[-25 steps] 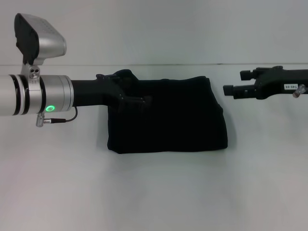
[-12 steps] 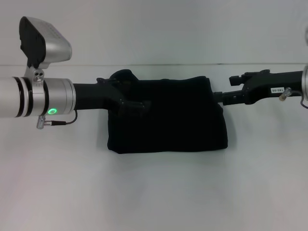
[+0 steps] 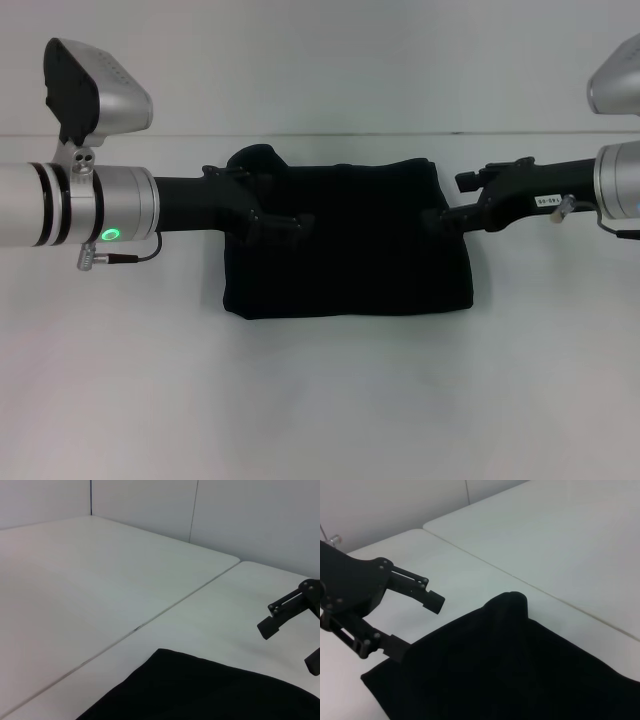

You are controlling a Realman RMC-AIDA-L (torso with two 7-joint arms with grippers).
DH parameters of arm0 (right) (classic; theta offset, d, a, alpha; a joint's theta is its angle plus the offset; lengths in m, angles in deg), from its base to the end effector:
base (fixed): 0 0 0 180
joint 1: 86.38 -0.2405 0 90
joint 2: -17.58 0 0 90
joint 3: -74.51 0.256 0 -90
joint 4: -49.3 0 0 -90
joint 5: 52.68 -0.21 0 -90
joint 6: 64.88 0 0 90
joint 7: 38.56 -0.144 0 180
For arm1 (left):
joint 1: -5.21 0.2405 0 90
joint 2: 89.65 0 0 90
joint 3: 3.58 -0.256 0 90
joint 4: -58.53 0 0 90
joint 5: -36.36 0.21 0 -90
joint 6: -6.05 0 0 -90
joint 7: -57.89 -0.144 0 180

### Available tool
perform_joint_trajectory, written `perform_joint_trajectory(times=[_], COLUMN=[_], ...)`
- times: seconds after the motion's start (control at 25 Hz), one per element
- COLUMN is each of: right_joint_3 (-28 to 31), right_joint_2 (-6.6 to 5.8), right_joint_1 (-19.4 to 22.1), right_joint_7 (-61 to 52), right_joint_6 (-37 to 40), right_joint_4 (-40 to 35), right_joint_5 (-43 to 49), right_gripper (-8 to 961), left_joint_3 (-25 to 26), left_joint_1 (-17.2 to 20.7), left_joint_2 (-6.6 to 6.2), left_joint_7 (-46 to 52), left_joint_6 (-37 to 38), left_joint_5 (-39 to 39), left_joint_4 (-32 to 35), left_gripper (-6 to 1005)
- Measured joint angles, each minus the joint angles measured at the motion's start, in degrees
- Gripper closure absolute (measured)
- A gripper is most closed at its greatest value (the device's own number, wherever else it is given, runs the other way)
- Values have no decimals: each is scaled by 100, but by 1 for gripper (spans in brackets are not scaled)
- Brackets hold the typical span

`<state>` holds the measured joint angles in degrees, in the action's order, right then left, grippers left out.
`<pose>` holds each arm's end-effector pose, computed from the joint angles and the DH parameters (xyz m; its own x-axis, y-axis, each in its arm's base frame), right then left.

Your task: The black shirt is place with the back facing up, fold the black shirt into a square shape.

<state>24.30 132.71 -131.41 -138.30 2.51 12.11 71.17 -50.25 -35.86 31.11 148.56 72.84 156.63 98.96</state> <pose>0.2166 0.4271 0.0050 0.8618 -0.4285 -0.2715 -0.5028 -0.7921 -0.3460 -0.2158 0.4100 -0.0158 0.8663 0.3429 0.3632 0.4694 -0.8075 -0.3572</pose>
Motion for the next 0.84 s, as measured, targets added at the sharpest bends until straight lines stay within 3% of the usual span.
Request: perform_joint_trajectory(times=[0.84], right_joint_3=[-7], right_joint_2=[-1], right_joint_1=[-31], right_joint_7=[-9], right_joint_6=[-69], right_joint_4=[1], right_joint_5=[8], right_gripper=[71], left_joint_3=[1], left_joint_1=[-15], left_joint_2=[0], left_joint_7=[38], left_joint_6=[1], left_joint_5=[-4], left_joint_4=[0], left_gripper=[95])
